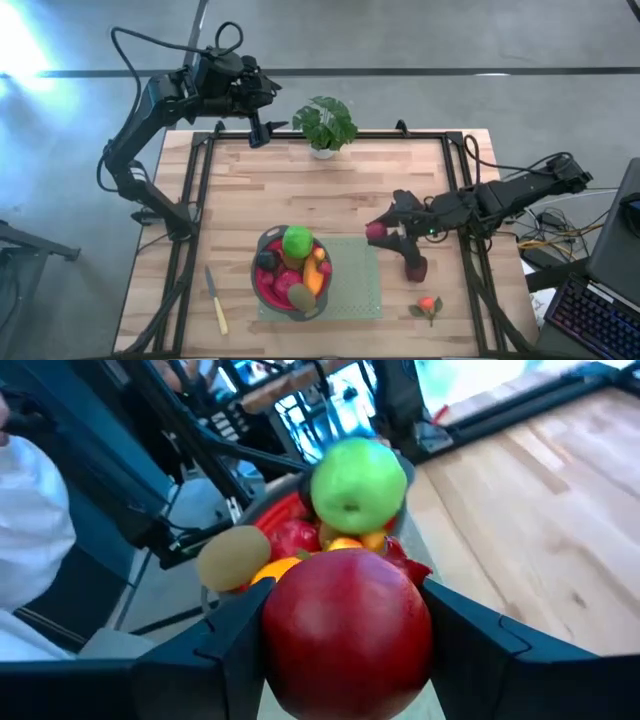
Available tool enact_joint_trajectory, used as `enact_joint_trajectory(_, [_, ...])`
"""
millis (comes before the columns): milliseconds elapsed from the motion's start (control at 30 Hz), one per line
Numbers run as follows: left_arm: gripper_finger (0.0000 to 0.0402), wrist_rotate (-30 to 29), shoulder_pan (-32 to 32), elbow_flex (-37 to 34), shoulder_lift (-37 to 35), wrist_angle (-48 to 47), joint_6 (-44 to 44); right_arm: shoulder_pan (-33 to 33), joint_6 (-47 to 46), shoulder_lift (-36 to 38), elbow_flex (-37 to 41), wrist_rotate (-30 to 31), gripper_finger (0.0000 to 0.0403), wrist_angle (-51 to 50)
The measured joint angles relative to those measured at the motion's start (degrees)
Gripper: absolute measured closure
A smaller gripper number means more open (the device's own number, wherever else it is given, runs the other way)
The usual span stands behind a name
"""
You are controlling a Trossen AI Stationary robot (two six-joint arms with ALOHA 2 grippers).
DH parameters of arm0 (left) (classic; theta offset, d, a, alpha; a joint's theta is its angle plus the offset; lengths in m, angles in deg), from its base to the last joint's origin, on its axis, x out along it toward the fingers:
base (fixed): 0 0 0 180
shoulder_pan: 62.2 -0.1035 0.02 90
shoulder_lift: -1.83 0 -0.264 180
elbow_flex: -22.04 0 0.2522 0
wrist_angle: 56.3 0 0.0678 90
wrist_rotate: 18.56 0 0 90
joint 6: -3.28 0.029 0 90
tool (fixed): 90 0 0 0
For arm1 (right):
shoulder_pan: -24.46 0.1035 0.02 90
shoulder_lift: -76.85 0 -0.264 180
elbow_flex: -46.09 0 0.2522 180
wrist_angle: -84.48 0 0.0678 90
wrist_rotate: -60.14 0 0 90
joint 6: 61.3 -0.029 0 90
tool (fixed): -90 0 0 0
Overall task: Pick & Place Fruit
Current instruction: Put the pomegranate into the red strainer
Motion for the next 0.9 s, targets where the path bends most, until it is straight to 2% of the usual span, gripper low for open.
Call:
enact_joint_trajectory(167, [0.0003, 0.00, -0.04, 0.00, 0.00, 0.51, -0.52, 0.61, 5.74, -1.72, -0.77, -0.27, 0.0195, 4.67])
enact_joint_trajectory(300, [0.0003, 0.00, -0.04, 0.00, -0.02, 0.53, -1.10, 1.60, 11.90, -6.45, -3.43, -2.09, 0.0194, 7.16])
enact_joint_trajectory(633, [0.0003, 0.00, -0.02, 0.00, -0.02, 0.33, -2.25, 4.96, 21.79, -20.12, -17.59, -1.44, 0.0195, 0.63])
enact_joint_trajectory(900, [0.0003, 0.00, -0.02, 0.00, -0.02, 0.33, -2.03, 5.21, 24.18, -28.99, -25.67, -0.68, 0.0180, -2.21])
